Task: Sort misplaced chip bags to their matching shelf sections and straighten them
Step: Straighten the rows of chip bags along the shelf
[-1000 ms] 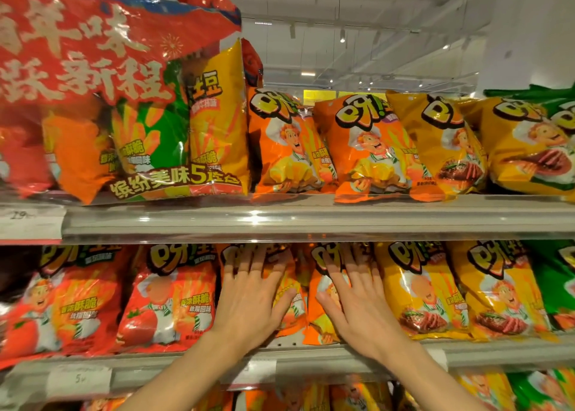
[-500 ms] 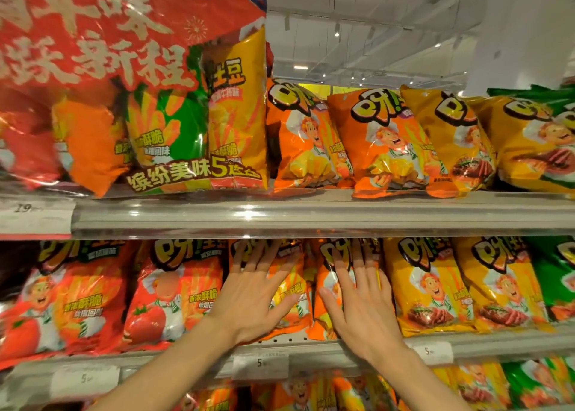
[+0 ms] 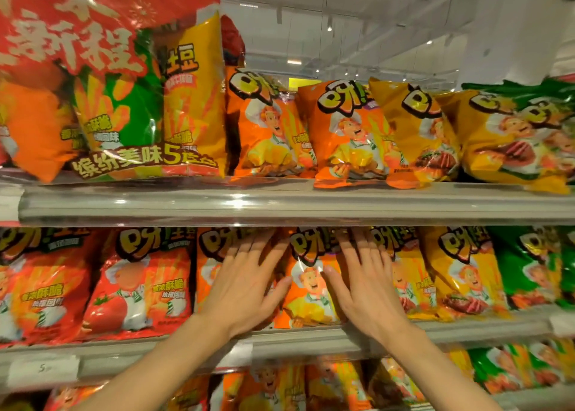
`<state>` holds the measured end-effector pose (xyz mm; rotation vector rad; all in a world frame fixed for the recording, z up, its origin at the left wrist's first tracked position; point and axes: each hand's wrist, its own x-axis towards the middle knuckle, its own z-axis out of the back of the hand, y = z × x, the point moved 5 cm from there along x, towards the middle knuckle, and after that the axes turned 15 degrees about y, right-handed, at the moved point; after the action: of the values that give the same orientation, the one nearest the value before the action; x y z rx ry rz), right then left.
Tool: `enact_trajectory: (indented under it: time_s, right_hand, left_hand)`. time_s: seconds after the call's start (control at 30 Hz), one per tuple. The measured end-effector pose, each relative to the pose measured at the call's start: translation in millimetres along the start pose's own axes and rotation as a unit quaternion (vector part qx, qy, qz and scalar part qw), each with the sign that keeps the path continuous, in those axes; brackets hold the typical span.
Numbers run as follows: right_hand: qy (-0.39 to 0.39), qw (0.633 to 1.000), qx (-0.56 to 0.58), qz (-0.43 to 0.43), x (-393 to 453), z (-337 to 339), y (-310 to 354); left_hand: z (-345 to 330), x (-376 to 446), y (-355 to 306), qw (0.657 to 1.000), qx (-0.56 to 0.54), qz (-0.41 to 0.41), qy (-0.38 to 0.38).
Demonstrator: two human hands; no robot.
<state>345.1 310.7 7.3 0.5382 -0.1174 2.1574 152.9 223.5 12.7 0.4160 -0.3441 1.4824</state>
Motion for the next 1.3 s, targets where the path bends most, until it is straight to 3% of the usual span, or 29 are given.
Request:
enact_trajectory:
  time_s: [0.17, 0.33, 0.67, 0.97, 1.17, 1.3]
  right_hand:
    - [0.026, 0.999, 0.017, -0.03, -4, 25, -77]
    - [0.13, 0.988, 0.068, -0.042, -6, 32, -142]
    - [0.243, 0.956, 0.167, 0.016, 0, 23, -155]
    - [0.225, 0.958, 0.174, 0.033, -9, 22, -154]
    - [0.224, 0.967, 0.107, 0.051, -8, 19, -154]
    - [0.226, 0.967, 0.102, 0.055, -10, 13, -155]
  left_hand:
    - [-8, 32, -68, 0.999, -0.02, -0.024, 0.02]
    - [-19, 64, -132, 0.997, 0.002, -0.01, 0.078]
    - [-36, 97, -179, 0.972, -0.083, 0.095, 0.199]
    - [-39, 96, -170, 0.967, -0.109, 0.049, 0.224]
    - [-36, 88, -171, 0.981, 0.028, 0.01, 0.194]
    - [-37, 86, -170, 0.982, 0.045, 0.003, 0.182]
